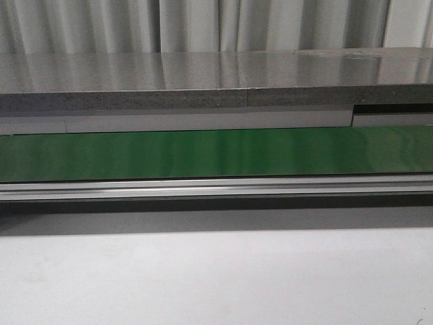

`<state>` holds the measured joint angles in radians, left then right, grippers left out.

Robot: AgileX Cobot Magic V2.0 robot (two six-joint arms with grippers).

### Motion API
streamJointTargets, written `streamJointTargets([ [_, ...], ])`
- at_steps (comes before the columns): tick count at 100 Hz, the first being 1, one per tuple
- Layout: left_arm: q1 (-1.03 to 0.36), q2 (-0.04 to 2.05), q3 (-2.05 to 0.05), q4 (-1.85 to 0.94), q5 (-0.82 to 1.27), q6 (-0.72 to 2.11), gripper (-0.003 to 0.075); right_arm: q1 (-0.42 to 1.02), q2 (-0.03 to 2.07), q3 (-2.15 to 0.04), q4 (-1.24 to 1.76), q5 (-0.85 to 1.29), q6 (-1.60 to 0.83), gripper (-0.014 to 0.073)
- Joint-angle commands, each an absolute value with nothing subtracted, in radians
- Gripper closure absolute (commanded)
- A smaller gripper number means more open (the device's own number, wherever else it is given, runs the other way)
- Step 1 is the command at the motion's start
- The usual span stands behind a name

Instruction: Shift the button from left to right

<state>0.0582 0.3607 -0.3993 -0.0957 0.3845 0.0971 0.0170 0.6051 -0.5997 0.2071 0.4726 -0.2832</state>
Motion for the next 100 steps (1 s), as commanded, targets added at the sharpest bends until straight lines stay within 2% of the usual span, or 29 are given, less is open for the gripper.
streamJointTargets([
  [1,0.054,0.366,-0.426,-0.106,0.304,0.096,0.0740,0.016,0.527,-0.586,0.227,0.403,-0.285,0.0074],
  [24,0.054,0.366,-0.426,-0.106,0.304,0.096,0.0740,0.016,0.342,-0.514,0.253,0.407,-0.285,0.0074],
  [42,0.054,0.366,-0.426,-0.106,0.304,0.096,0.0740,0.016,0.319,-0.506,0.252,0.416,-0.285,0.0079],
  [49,0.054,0.366,-0.426,-0.106,0.304,0.096,0.0740,0.016,0.319,-0.506,0.252,0.416,-0.285,0.0114],
  [63,0.054,0.366,-0.426,-0.106,0.304,0.096,0.0740,0.016,0.319,-0.506,0.252,0.416,-0.285,0.0272],
  [87,0.054,0.366,-0.426,-0.106,0.304,0.096,0.0740,0.016,0.319,-0.506,0.252,0.415,-0.285,0.0659],
  [100,0.054,0.366,-0.426,-0.106,0.304,0.096,0.0740,0.016,0.319,-0.506,0.253,0.414,-0.285,0.0662],
])
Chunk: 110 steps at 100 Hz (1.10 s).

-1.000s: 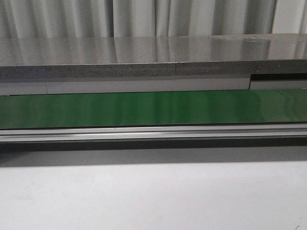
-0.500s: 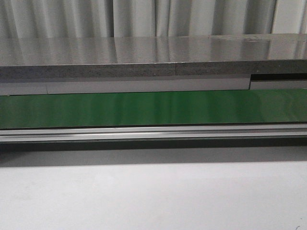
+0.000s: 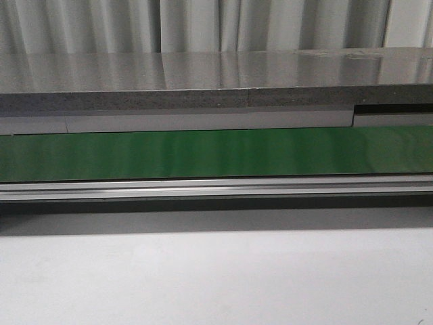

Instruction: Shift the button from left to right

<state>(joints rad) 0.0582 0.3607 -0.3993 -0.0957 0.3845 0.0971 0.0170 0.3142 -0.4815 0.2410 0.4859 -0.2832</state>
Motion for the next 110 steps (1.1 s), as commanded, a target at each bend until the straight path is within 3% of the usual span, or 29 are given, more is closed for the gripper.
streamJointTargets([
  [1,0.054,0.366,-0.426,-0.106,0.304,0.096,0.0740,0.016,0.319,-0.506,0.253,0.414,-0.285,0.0661],
  [67,0.054,0.366,-0.426,-0.106,0.304,0.096,0.0740,0.016,0.319,-0.506,0.252,0.413,-0.285,0.0662],
  [110,0.054,0.366,-0.426,-0.106,0.304,0.096,0.0740,0.016,0.244,-0.386,0.137,0.251,-0.178,0.0662],
])
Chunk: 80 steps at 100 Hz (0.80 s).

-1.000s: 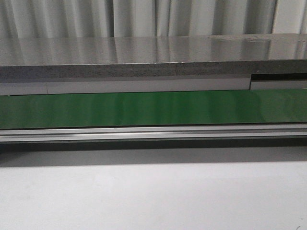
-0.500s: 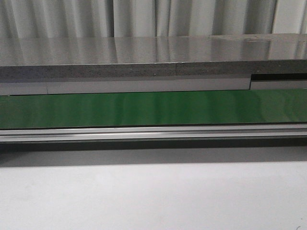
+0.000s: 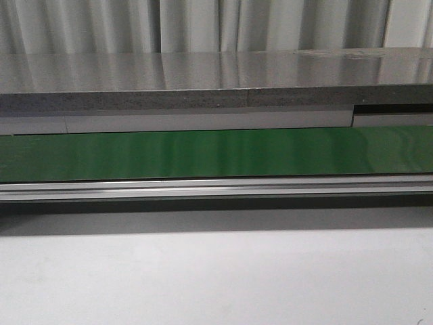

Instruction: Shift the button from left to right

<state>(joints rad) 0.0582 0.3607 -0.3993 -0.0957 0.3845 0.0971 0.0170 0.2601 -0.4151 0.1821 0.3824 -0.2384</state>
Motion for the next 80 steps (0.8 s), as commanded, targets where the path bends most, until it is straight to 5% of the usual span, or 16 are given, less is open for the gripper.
streamJointTargets([
  [1,0.054,0.366,-0.426,-0.106,0.304,0.096,0.0740,0.016,0.237,-0.380,0.134,0.248,-0.172,0.0662],
  [80,0.054,0.366,-0.426,-0.106,0.304,0.096,0.0740,0.016,-0.027,0.012,0.067,-0.011,-0.084,0.0662],
])
